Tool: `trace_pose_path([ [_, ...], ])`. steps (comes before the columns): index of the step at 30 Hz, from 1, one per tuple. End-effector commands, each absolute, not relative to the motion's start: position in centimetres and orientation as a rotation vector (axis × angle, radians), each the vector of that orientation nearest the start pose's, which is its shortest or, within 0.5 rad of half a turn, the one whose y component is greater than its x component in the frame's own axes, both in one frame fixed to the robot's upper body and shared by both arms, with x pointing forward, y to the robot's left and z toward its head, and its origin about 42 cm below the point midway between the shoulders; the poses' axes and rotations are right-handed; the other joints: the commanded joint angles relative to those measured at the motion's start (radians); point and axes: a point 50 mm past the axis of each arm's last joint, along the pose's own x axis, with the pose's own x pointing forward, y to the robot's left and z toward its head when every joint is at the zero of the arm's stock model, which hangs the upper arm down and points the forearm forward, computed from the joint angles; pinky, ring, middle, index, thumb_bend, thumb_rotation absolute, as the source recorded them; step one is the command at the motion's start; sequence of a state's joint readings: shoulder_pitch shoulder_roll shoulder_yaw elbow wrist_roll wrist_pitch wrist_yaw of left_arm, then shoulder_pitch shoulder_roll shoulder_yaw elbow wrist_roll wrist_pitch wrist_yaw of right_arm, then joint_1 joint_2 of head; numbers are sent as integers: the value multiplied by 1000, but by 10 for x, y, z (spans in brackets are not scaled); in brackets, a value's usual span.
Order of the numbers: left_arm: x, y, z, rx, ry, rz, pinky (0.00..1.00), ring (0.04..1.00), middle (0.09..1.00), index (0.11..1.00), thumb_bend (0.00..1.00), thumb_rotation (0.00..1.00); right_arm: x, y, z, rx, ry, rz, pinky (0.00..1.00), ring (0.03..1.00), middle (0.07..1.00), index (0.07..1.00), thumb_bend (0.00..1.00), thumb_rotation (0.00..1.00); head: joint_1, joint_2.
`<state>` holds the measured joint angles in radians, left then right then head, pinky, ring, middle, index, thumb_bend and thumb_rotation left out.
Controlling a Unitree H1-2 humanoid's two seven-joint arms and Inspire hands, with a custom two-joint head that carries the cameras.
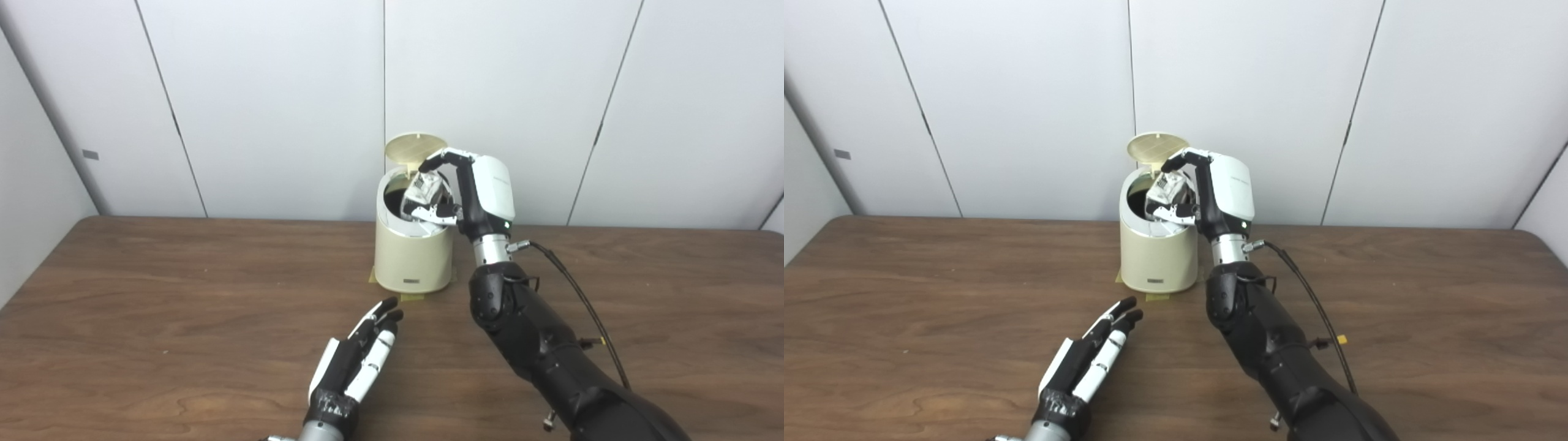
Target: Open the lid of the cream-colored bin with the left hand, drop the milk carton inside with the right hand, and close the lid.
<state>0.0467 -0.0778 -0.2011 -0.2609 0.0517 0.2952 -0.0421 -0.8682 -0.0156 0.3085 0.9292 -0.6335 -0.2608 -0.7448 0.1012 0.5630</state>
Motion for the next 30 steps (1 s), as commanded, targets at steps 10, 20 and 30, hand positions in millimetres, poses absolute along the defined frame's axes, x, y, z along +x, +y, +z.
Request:
trace_pose_path([
  [10, 267, 128, 147, -18, 33, -242, 1000, 959, 912, 940, 169, 562, 510, -97, 253, -617, -741, -207, 535, 602, 599, 491, 524, 136, -3, -1],
  [20, 271, 129, 146, 0, 37, -240, 1000, 952, 906, 933, 221, 496, 507, -99, 257, -459, -732, -260, 432, 474, 470, 495, 526, 7, -20, 0],
  [30, 281, 134, 148, -4, 39, -236, 1000, 968, 906, 931, 248, 501, 492, -110, 257, -285, -661, -379, 268, 358, 467, 527, 514, 0, -32, -1],
])
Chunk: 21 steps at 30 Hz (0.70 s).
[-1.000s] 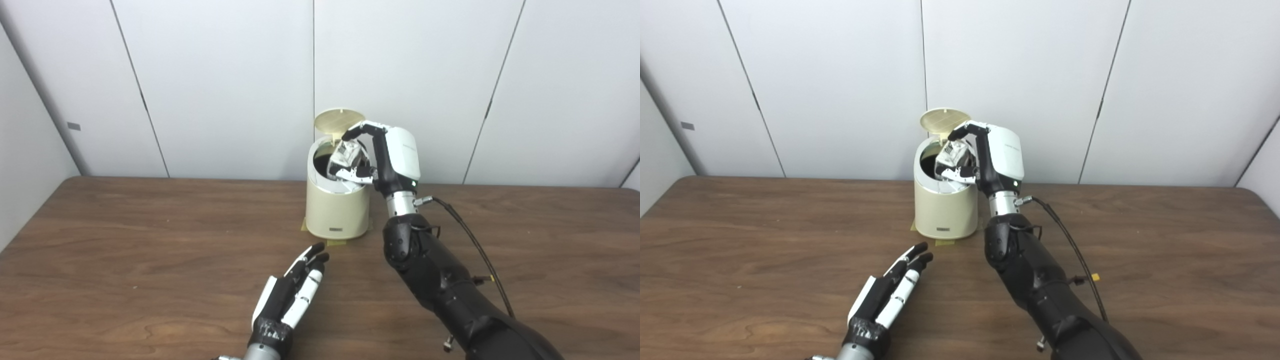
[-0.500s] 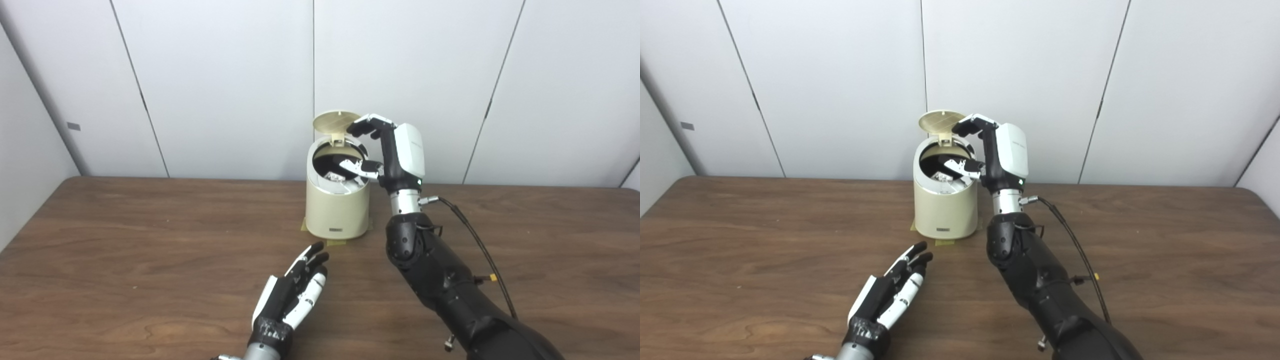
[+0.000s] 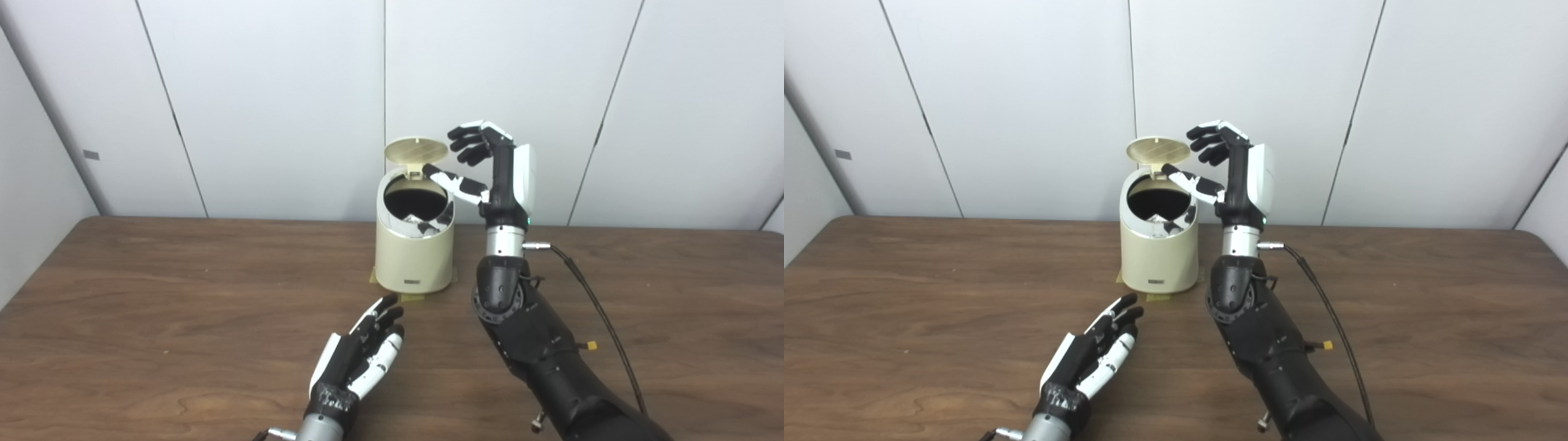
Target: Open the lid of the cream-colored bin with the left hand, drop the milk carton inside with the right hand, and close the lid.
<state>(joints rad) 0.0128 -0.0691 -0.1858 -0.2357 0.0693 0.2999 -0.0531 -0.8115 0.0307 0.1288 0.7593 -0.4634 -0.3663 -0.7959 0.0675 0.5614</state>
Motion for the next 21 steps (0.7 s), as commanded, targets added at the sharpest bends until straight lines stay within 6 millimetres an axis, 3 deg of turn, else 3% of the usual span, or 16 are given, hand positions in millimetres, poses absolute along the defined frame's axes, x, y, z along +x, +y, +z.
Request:
trace_pose_path([
  [1, 282, 135, 148, -4, 37, -235, 1000, 969, 906, 932, 251, 506, 490, -111, 256, -272, -631, -396, 230, 331, 457, 528, 516, 0, 2, 0],
  [4, 286, 137, 150, -17, 33, -230, 1000, 976, 909, 937, 259, 543, 478, -121, 250, -213, -542, -439, 156, 234, 446, 510, 528, 0, -1, -5],
  [8, 291, 141, 153, -42, 31, -215, 1000, 979, 914, 942, 242, 561, 462, -139, 238, -162, -448, -479, 176, 257, 481, 486, 531, 0, -6, -17],
  [12, 295, 147, 155, -70, 25, -189, 990, 953, 917, 948, 225, 553, 446, -155, 227, -121, -406, -472, 96, 161, 451, 498, 530, 0, -16, -19],
  [15, 298, 153, 158, -88, 13, -166, 986, 953, 923, 944, 248, 583, 437, -164, 224, -38, -390, -429, 208, 277, 420, 509, 528, 0, -22, -17],
  [16, 299, 156, 159, -96, 5, -155, 983, 952, 923, 941, 258, 608, 433, -168, 224, -13, -381, -405, 339, 379, 441, 509, 529, 1, -22, -17],
  [17, 300, 158, 159, -101, -1, -147, 978, 948, 921, 936, 271, 618, 430, -171, 224, 2, -374, -388, 404, 433, 457, 503, 529, 3, -22, -17],
  [20, 303, 165, 163, -108, -25, -126, 970, 944, 917, 935, 294, 625, 420, -183, 224, -14, -345, -294, 492, 525, 484, 492, 524, 9, -24, -11],
  [21, 305, 168, 164, -111, -35, -121, 977, 949, 920, 943, 292, 637, 416, -189, 224, -14, -331, -239, 506, 551, 532, 493, 511, 83, -24, -11],
])
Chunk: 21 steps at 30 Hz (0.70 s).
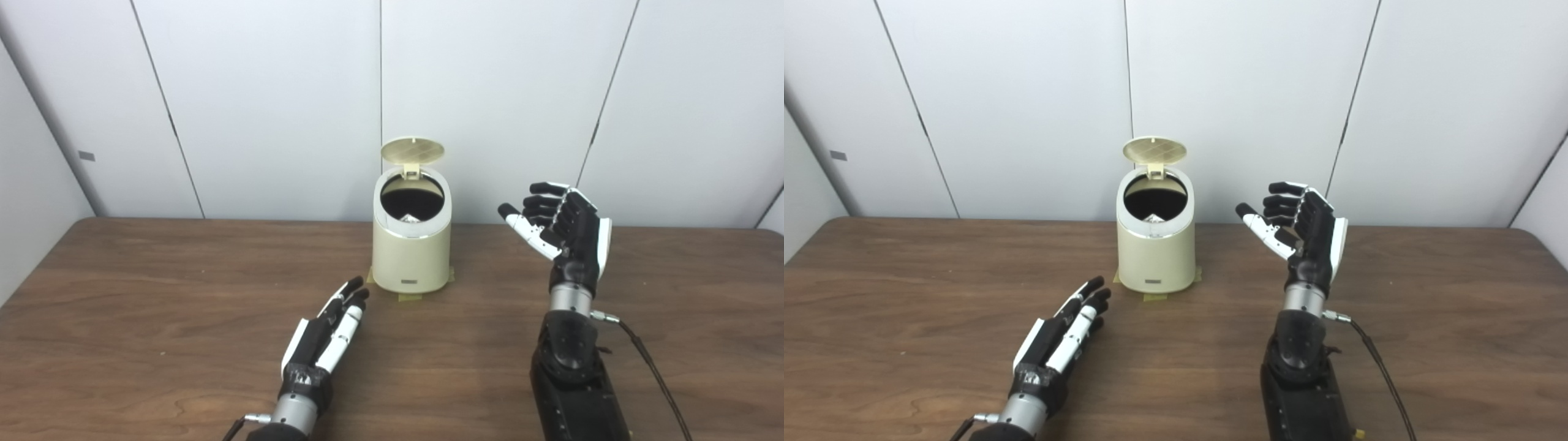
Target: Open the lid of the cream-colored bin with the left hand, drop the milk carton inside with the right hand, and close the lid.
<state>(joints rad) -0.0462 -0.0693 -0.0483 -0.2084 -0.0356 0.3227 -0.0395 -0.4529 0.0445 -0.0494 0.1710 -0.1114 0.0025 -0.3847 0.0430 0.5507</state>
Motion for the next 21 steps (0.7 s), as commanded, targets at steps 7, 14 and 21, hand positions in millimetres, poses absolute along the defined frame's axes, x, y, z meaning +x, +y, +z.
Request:
trace_pose_path([
  [7, 316, 189, 176, -176, -59, -45, 996, 968, 950, 955, 230, 724, 393, -224, 216, 83, -133, 22, 831, 833, 826, 812, 588, 869, -2, 0],
  [14, 342, 215, 197, -205, -89, 39, 983, 972, 965, 958, 257, 841, 376, -248, 192, 105, -61, 80, 962, 981, 958, 949, 663, 999, 6, -6],
  [21, 377, 234, 228, -181, -159, 2, 964, 977, 975, 973, 348, 899, 363, -252, 170, 141, -65, 80, 976, 1000, 999, 972, 673, 1000, 24, -26],
])
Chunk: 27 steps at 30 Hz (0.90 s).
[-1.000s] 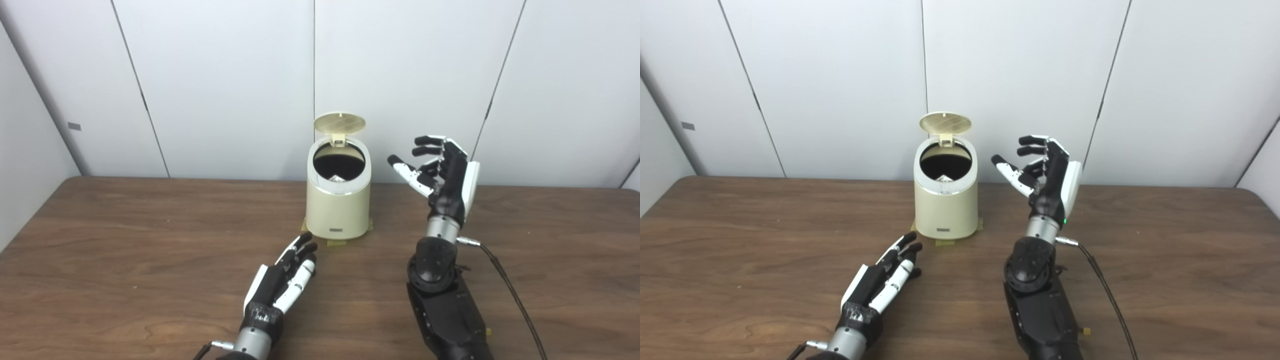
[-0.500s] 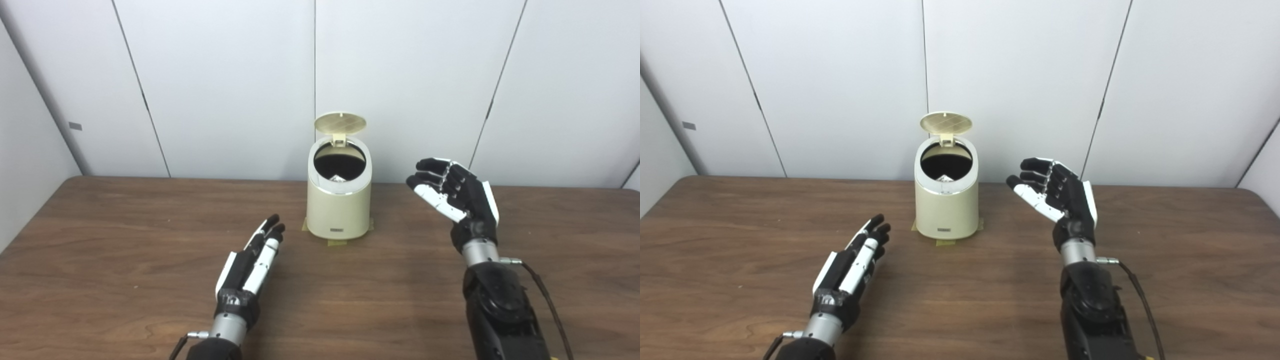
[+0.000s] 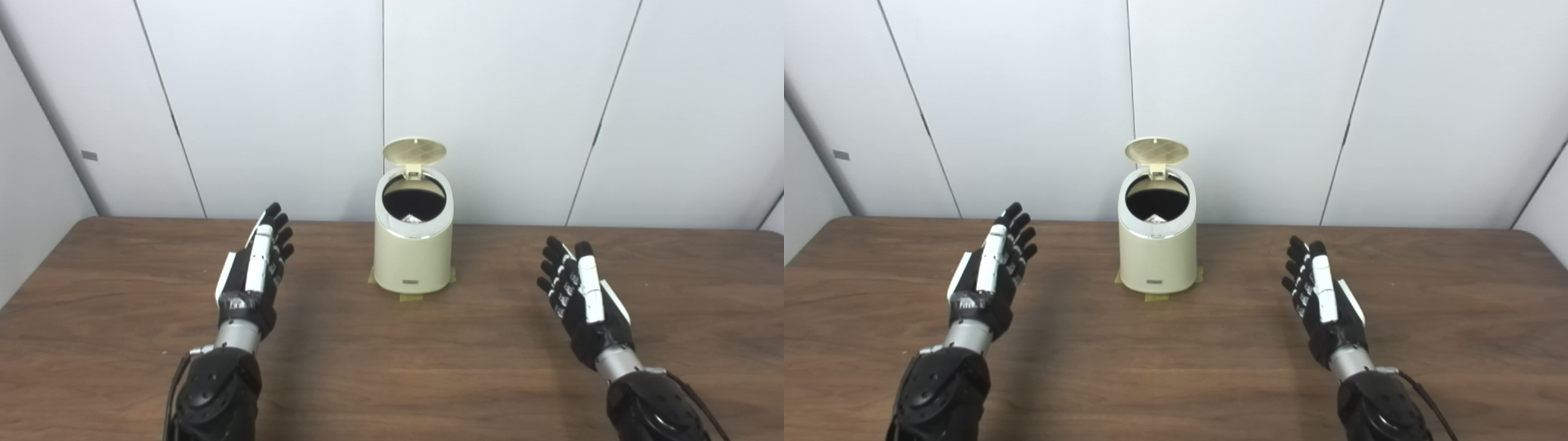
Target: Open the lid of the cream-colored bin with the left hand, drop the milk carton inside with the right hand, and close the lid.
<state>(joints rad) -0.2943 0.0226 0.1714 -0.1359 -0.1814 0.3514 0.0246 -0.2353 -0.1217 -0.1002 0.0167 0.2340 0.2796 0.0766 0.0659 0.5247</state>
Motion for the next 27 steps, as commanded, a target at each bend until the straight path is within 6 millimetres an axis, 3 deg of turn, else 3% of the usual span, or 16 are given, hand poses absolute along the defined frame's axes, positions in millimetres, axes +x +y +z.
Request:
trace_pose_path([
  [1, 382, 234, 232, -171, -164, -12, 971, 976, 972, 970, 362, 906, 361, -252, 168, 144, -65, 75, 974, 1000, 1000, 973, 669, 1000, 1, 0],
  [5, 405, 236, 252, -147, -185, -81, 999, 995, 982, 979, 419, 912, 351, -249, 159, 157, -66, 59, 989, 1000, 989, 969, 660, 1000, 21, -17],
  [13, 446, 231, 286, -93, -205, -134, 988, 966, 946, 943, 416, 904, 337, -244, 148, 161, -87, 28, 972, 977, 958, 937, 654, 1000, 39, -57],
  [18, 459, 223, 297, -16, -207, -152, 973, 940, 917, 922, 407, 969, 329, -239, 141, 157, -98, 13, 945, 953, 937, 914, 632, 1000, 41, -123],
  [27, 474, 206, 306, 39, -215, -185, 967, 945, 924, 925, 422, 923, 322, -236, 132, 165, -114, 14, 938, 938, 925, 908, 610, 1000, 40, -153],
])
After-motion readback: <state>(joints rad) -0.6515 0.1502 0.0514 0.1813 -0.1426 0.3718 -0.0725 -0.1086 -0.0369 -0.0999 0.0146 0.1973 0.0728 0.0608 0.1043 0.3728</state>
